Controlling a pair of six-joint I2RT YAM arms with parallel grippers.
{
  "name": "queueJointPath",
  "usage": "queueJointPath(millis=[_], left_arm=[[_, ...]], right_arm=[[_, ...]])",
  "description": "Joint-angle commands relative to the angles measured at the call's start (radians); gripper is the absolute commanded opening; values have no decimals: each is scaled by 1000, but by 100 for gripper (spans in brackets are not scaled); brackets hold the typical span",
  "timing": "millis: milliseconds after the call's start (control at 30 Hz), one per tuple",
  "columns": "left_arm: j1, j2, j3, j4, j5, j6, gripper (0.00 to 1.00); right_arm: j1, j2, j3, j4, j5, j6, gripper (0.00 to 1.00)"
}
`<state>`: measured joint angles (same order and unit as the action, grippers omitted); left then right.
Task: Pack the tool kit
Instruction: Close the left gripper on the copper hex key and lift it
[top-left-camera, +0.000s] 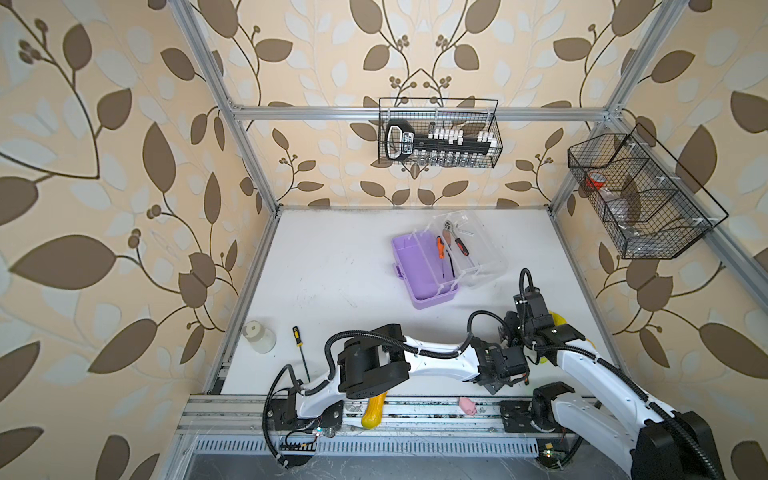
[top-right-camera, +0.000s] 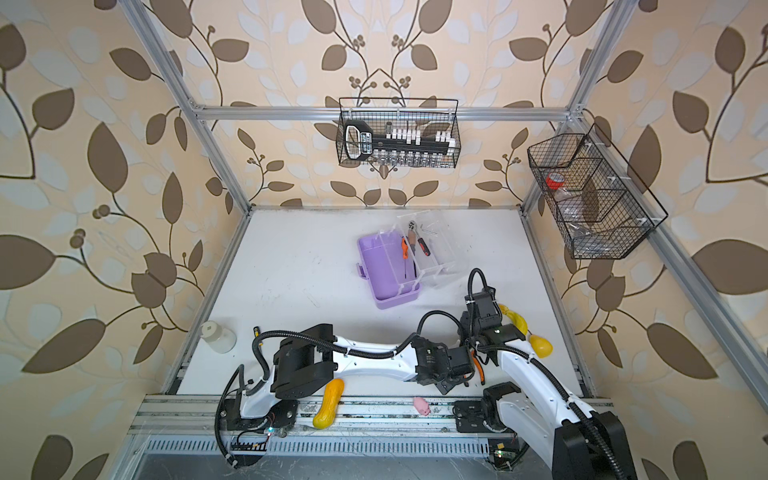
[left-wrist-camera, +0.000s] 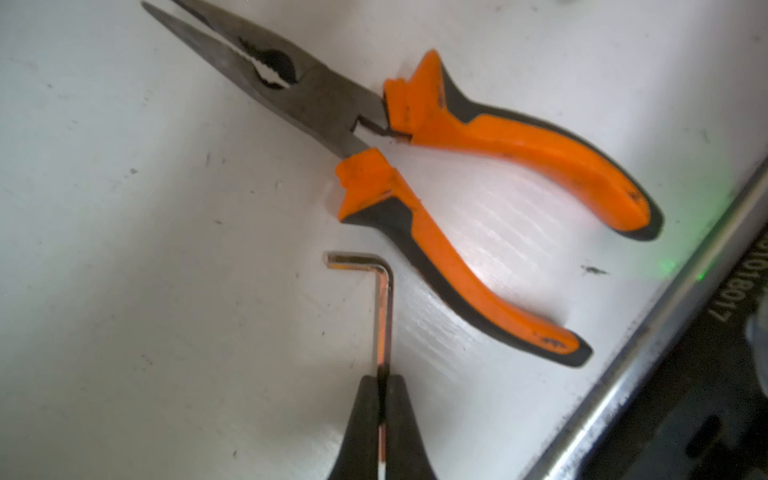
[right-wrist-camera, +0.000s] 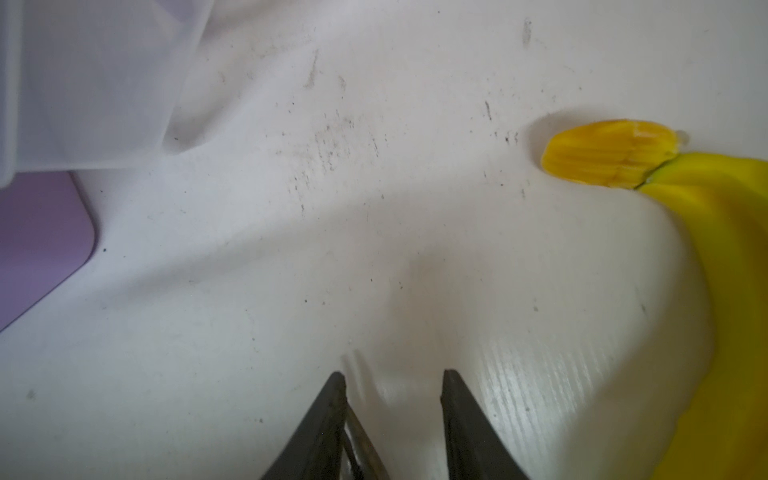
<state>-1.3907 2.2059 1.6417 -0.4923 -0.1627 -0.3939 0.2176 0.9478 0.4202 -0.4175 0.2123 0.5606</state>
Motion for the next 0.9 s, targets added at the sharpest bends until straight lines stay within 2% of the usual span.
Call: queueJointPath(millis=[0,300,733,867], left_arm=[[26,25,-29,61,-6,14,0],[128,-112,-285,140,12,-83,0],[208,-306,-575,211,10,-200,0],[250,-382,-658,238,17,-224,0]], right_arm=[[-13,13,-30,36,-78,13,39],[-25,50,-40,50,-133,12,39],[-24,117,-28,19,-143,-3,39],[33,159,-17,18,-117,0,35]])
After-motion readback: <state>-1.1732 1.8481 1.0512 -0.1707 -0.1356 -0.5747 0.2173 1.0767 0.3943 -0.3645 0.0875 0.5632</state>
